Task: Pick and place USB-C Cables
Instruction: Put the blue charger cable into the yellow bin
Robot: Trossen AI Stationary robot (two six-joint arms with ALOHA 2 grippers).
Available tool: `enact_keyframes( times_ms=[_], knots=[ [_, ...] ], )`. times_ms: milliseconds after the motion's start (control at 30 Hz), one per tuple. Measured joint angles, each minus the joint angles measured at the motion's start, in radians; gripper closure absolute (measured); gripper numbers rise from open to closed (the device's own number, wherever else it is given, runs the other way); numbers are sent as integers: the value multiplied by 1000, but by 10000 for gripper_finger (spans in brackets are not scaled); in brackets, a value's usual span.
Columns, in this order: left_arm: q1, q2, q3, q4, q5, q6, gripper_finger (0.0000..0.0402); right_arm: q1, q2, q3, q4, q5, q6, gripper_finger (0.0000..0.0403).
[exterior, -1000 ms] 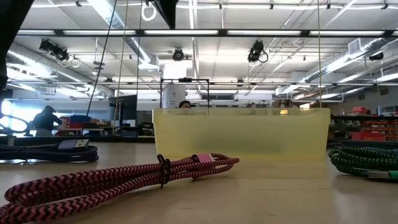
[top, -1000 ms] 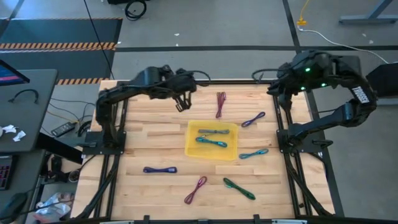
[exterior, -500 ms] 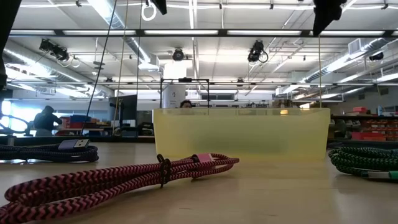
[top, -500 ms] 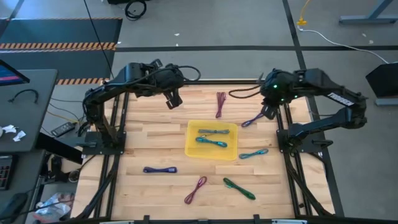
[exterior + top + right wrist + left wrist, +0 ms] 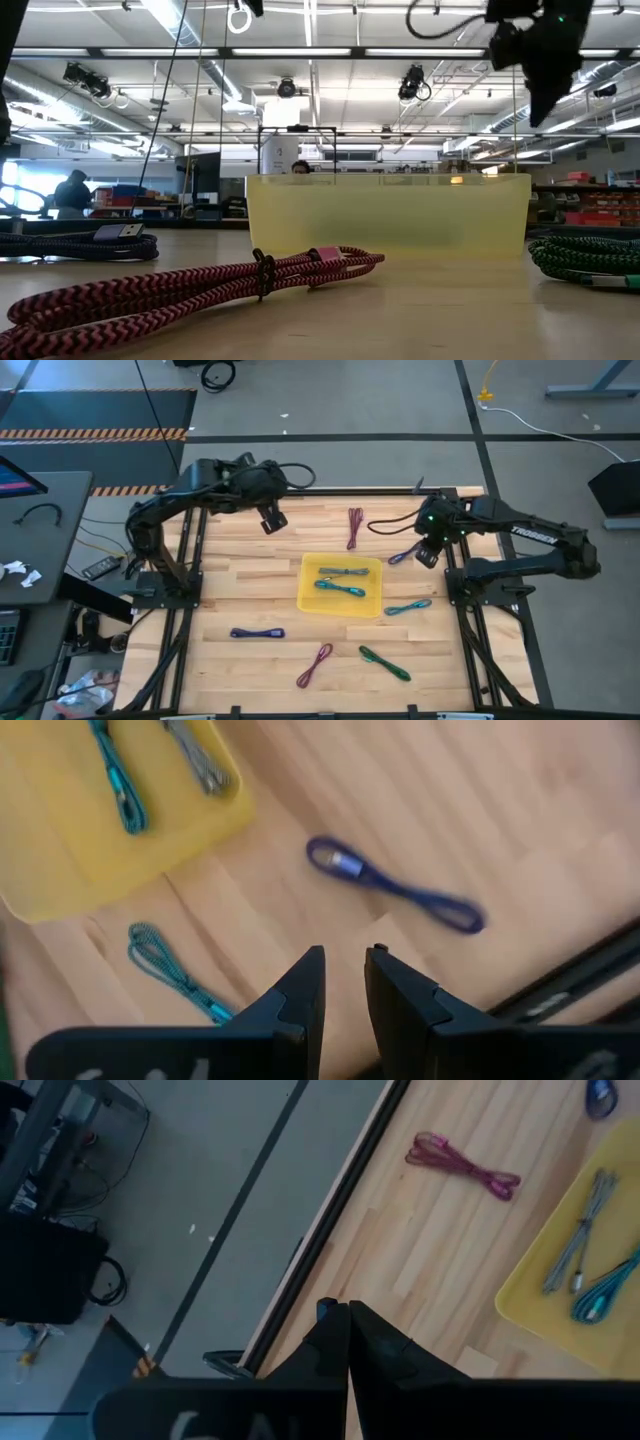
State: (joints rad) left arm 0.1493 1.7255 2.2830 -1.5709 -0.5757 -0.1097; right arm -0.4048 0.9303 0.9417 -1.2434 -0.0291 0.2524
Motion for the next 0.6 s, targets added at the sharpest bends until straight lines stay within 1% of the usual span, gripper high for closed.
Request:
enact_keyframes(
  times_ms=[133,233,300,367,467,600],
  knots=[
    [-2,-44,0,0,8,-32,396,-76,-79,-158,107,-152,7,323],
    [-3,-84,1,0,8,-46,396,-105,-90,-247,179,-256,-12,323],
    [-3,-112,1,0,9,-66,396,-110,-75,-286,219,-316,-33,323],
    [-3,-126,1,0,8,-75,396,-105,-51,-304,229,-352,-76,323],
    [-3,-149,0,0,30,-98,396,-86,-6,-305,217,-377,-138,323],
    [-3,-158,1,0,52,-132,397,-19,28,-305,181,-462,-158,323]
  ],
)
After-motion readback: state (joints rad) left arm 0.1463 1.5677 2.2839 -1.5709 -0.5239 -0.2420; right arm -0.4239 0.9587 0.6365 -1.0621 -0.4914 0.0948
